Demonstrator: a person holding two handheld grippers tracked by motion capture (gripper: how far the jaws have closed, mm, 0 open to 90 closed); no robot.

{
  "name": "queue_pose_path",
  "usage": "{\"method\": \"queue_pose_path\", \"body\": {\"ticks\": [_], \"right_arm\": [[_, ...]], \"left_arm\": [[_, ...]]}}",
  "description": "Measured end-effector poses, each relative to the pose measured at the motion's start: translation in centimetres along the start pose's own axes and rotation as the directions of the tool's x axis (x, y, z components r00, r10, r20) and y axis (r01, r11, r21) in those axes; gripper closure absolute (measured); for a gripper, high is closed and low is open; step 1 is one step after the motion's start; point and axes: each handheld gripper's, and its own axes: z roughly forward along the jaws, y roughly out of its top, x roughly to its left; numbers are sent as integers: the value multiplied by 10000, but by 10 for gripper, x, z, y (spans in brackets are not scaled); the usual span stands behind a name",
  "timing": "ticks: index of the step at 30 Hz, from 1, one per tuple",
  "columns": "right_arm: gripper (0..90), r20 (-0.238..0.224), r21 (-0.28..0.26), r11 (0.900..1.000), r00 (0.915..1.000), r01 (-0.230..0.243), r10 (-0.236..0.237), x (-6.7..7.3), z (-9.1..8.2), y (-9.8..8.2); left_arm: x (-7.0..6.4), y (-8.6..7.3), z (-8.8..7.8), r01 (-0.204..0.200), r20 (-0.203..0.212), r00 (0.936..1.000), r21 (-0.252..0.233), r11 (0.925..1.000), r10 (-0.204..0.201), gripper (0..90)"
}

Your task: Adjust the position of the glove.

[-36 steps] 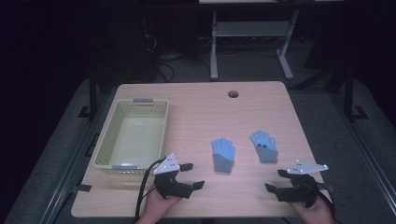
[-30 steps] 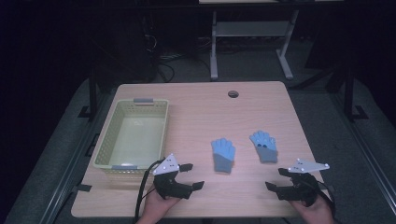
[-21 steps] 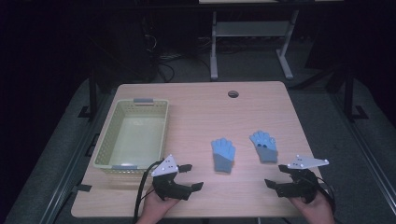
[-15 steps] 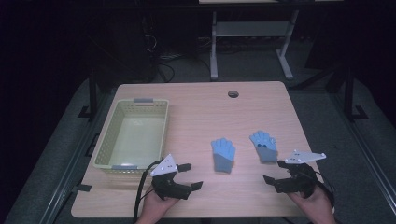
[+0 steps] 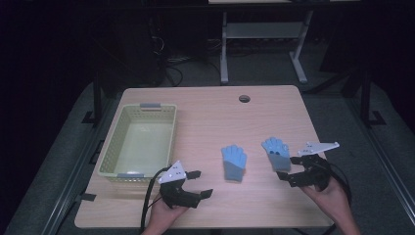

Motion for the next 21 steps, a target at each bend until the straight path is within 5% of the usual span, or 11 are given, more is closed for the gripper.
{"method": "queue_pose_path", "body": {"ticks": [21], "right_arm": [[248, 235, 799, 9968, 9997, -63, 44, -30, 20, 50]], "left_arm": [[0, 0, -2, 8, 22, 10000, -162, 9999, -7, 202]]}}
